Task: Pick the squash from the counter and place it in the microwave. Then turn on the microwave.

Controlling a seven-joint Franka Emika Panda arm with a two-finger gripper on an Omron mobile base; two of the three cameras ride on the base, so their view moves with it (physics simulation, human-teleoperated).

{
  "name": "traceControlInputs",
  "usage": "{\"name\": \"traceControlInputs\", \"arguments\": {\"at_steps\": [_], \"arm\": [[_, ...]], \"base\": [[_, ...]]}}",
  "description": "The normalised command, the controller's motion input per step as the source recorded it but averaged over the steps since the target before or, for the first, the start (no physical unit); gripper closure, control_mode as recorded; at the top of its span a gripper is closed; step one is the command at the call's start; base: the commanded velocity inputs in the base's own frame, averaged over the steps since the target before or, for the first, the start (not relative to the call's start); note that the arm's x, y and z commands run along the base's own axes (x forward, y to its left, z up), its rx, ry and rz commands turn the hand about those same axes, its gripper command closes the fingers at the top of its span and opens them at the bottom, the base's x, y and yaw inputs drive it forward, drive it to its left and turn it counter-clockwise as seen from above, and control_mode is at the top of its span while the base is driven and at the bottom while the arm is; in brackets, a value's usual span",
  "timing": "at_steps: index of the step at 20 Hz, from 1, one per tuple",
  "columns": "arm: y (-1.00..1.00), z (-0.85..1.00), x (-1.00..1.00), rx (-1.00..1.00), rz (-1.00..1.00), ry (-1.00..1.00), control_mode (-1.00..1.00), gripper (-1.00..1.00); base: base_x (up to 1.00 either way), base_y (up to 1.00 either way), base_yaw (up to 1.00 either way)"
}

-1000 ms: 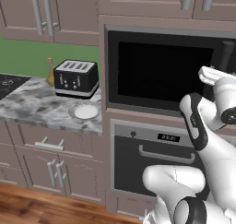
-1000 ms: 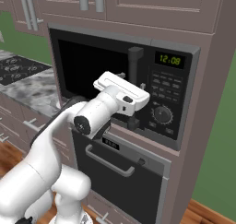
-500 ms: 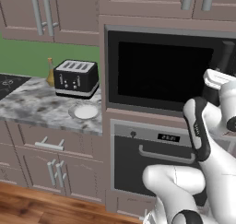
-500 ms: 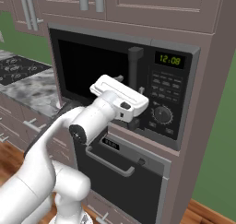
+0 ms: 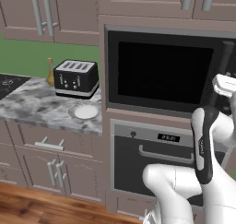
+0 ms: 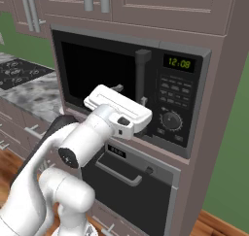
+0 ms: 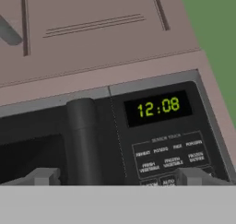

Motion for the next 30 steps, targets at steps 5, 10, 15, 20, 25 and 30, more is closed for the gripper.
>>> {"name": "traceControlInputs", "arguments": {"at_steps": [5, 10, 15, 20, 25, 30], "arm": [[0.00, 0.09, -0.49, -0.08, 0.00, 0.02, -1.00, -1.00], [-0.11, 0.00, -0.32, -0.03, 0.00, 0.06, -1.00, -1.00], [-0.09, -0.21, -0.34, 0.00, 0.00, 0.08, -1.00, -1.00], [-0.02, -0.28, -0.16, 0.00, 0.00, 0.14, -1.00, -1.00], [-0.01, -0.27, -0.02, 0.00, 0.00, 0.06, -1.00, -1.00], [-0.01, -0.38, 0.00, 0.00, 0.00, 0.00, -1.00, -1.00]], "base": [[0.00, 0.00, 0.00], [0.00, 0.00, 0.00], [0.00, 0.00, 0.00], [0.00, 0.00, 0.00], [0.00, 0.00, 0.00], [0.00, 0.00, 0.00]]}}
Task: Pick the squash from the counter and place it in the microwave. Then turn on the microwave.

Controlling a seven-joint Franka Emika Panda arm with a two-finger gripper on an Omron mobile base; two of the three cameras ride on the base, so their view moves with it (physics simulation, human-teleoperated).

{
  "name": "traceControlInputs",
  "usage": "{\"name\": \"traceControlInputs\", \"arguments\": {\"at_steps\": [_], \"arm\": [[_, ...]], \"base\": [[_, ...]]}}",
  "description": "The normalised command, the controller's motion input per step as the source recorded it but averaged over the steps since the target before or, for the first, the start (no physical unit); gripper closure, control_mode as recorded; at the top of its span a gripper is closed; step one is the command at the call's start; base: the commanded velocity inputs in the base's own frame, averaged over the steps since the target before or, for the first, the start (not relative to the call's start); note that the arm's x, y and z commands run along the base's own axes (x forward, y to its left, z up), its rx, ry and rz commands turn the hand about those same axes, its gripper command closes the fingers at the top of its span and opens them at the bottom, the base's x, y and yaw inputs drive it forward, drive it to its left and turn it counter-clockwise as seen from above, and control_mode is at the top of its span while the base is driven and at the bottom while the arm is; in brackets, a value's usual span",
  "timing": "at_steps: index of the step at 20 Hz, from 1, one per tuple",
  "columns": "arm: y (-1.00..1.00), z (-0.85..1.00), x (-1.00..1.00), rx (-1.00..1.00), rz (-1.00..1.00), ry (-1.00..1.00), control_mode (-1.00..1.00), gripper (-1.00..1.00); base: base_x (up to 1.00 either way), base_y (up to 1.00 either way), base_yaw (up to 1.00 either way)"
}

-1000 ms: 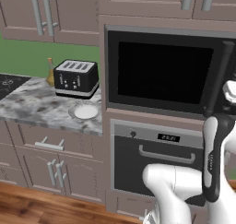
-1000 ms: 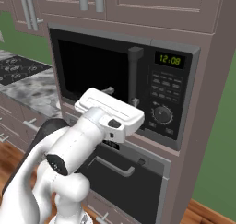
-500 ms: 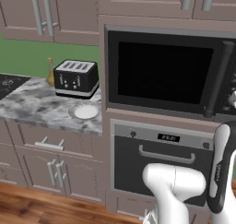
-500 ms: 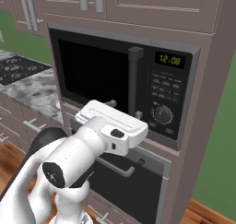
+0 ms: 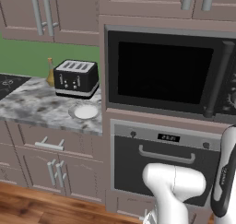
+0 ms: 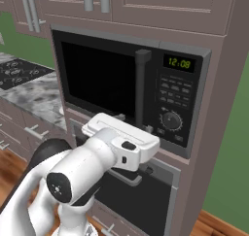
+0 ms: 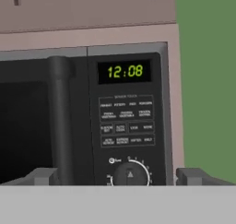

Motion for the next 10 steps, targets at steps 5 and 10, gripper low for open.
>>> {"name": "traceControlInputs", "arguments": {"at_steps": [5, 10], "arm": [[0.00, -0.38, -0.05, 0.00, 0.00, 0.00, -1.00, -1.00], [0.00, -0.37, -0.07, 0.00, 0.00, 0.00, -1.00, -1.00]], "base": [[0.00, 0.00, 0.00], [0.00, 0.00, 0.00]]}}
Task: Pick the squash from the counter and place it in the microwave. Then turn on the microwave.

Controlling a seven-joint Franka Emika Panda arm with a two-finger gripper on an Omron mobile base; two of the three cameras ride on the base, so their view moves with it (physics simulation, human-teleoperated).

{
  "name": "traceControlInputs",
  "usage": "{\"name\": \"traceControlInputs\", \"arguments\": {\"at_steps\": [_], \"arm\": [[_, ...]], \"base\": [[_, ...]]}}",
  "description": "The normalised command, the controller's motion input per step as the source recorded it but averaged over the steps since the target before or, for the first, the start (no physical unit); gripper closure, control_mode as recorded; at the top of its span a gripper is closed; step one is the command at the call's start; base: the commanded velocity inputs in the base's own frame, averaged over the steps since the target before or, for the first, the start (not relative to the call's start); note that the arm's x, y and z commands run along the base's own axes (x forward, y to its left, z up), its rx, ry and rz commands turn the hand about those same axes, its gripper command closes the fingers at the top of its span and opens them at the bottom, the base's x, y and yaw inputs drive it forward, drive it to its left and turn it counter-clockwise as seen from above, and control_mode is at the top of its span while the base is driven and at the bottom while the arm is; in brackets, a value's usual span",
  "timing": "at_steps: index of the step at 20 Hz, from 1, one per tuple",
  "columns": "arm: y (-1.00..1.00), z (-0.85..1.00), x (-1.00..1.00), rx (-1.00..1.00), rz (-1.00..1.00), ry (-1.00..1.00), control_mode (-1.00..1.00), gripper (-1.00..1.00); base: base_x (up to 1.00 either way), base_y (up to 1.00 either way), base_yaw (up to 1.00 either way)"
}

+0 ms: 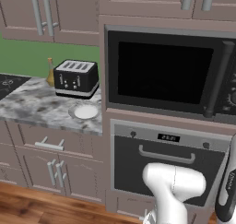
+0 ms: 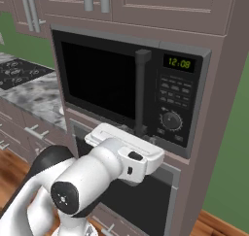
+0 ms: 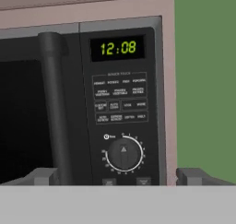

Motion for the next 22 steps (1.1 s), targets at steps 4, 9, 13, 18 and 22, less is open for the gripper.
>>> {"name": "traceControlInputs", "arguments": {"at_steps": [4, 9, 13, 18, 22], "arm": [[0.01, -0.16, -0.09, 0.00, 0.00, 0.00, -1.00, -1.00], [0.01, -0.15, -0.18, 0.00, -0.03, 0.00, -1.00, -1.00], [0.11, -0.25, -0.13, 0.00, -0.08, 0.00, -1.00, -1.00], [0.23, -0.30, -0.11, 0.00, -0.09, 0.00, -1.00, -1.00], [0.11, -0.28, -0.09, 0.00, -0.05, -0.01, -1.00, -1.00]], "base": [[0.00, 0.00, 0.00], [0.00, 0.00, 0.00], [0.00, 0.00, 0.00], [0.00, 0.00, 0.00], [0.00, 0.00, 0.00]]}}
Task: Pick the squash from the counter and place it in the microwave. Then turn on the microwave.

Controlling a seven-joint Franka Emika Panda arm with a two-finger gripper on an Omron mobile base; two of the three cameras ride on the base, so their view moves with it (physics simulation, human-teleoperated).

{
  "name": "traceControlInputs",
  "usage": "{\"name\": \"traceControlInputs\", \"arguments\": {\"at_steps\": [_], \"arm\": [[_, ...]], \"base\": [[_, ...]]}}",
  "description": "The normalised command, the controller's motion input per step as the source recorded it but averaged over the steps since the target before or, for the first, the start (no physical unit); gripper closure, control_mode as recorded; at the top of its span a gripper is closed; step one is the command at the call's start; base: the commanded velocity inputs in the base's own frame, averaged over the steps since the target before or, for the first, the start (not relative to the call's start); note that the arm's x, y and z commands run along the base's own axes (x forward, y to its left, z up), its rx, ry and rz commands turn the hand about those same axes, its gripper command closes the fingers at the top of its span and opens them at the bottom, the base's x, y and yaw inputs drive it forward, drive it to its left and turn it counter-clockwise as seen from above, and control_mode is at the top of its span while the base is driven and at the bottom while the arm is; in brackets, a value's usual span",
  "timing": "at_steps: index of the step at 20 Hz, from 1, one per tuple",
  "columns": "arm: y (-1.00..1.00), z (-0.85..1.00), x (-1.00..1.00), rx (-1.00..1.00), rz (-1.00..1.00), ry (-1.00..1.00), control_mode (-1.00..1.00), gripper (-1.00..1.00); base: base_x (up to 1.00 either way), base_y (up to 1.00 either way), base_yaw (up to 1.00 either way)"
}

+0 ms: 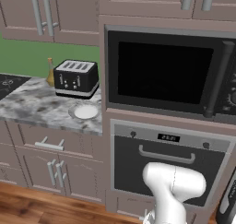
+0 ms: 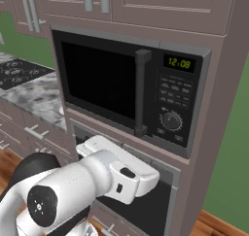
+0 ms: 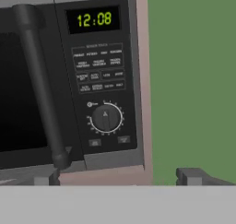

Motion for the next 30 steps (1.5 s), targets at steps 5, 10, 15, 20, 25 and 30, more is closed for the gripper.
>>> {"name": "traceControlInputs", "arguments": {"at_steps": [5, 10, 15, 20, 25, 30], "arm": [[0.04, -0.35, -0.02, 0.00, -0.01, -0.05, -1.00, -1.00], [0.18, -0.38, 0.00, 0.00, 0.00, -0.07, -1.00, -1.00], [0.14, -0.22, 0.00, 0.00, 0.00, -0.03, -1.00, -1.00], [0.16, -0.14, 0.00, 0.00, 0.00, 0.00, -1.00, -1.00], [0.27, -0.01, 0.00, 0.00, 0.00, 0.00, -1.00, -1.00], [0.16, -0.06, 0.00, 0.00, -0.02, -0.04, -1.00, -1.00]], "base": [[0.00, 0.00, 0.00], [0.00, 0.00, 0.00], [0.00, 0.00, 0.00], [0.00, 0.00, 0.00], [0.00, 0.00, 0.00], [0.00, 0.00, 0.00]]}}
